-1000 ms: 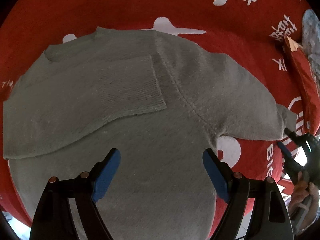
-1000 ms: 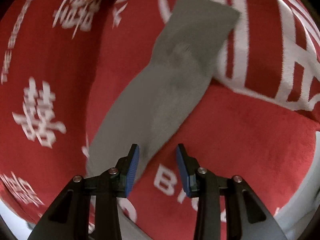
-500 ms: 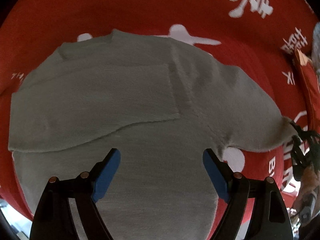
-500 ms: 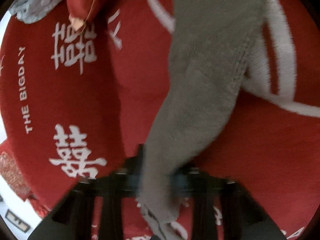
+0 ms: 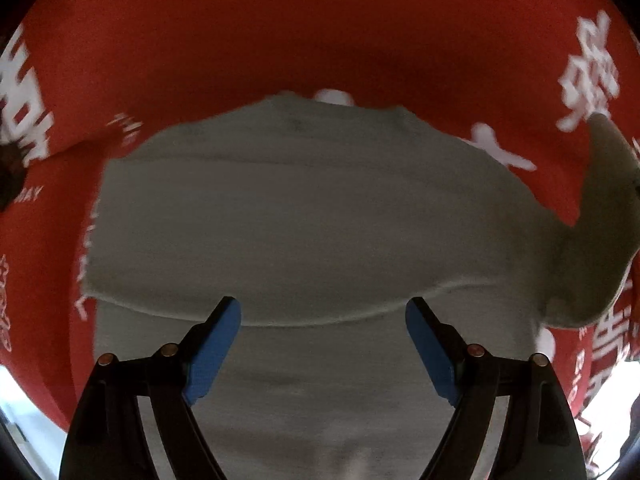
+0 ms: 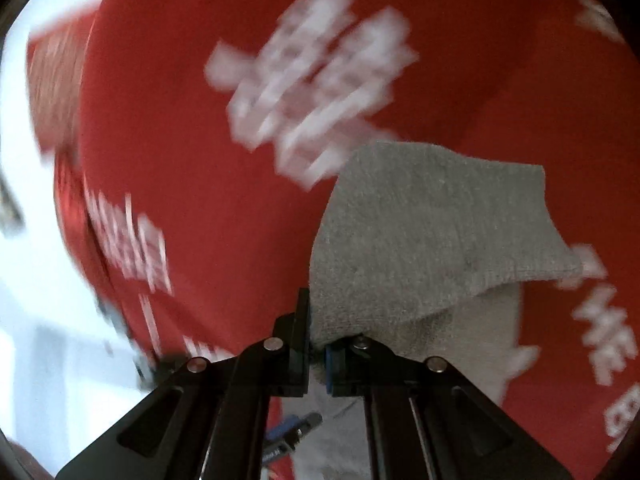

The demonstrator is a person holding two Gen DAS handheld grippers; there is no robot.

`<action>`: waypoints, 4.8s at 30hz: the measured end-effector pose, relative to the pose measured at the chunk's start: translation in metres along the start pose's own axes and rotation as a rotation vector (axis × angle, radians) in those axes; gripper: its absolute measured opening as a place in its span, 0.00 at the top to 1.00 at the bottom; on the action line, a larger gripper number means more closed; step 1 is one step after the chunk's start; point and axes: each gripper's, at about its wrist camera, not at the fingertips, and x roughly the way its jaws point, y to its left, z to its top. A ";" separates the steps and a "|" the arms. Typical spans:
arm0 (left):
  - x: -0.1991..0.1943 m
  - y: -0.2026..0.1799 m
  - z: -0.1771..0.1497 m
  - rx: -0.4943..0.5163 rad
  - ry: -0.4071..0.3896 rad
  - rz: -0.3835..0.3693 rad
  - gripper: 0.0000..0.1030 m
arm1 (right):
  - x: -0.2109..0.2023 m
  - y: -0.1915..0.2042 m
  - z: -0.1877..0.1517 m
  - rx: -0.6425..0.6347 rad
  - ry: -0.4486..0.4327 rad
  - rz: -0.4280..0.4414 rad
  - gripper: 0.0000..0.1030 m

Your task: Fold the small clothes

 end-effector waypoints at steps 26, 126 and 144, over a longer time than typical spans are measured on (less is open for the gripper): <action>0.051 0.144 0.017 -0.330 0.066 -0.680 0.17 | 0.192 0.048 -0.107 -0.121 0.345 -0.174 0.94; -0.026 0.097 -0.044 0.083 0.068 0.066 0.02 | 0.005 0.006 -0.144 -0.120 0.296 -0.631 0.57; -0.023 0.073 -0.049 0.123 0.118 0.161 0.00 | 0.011 0.007 -0.150 -0.130 0.355 -0.591 0.24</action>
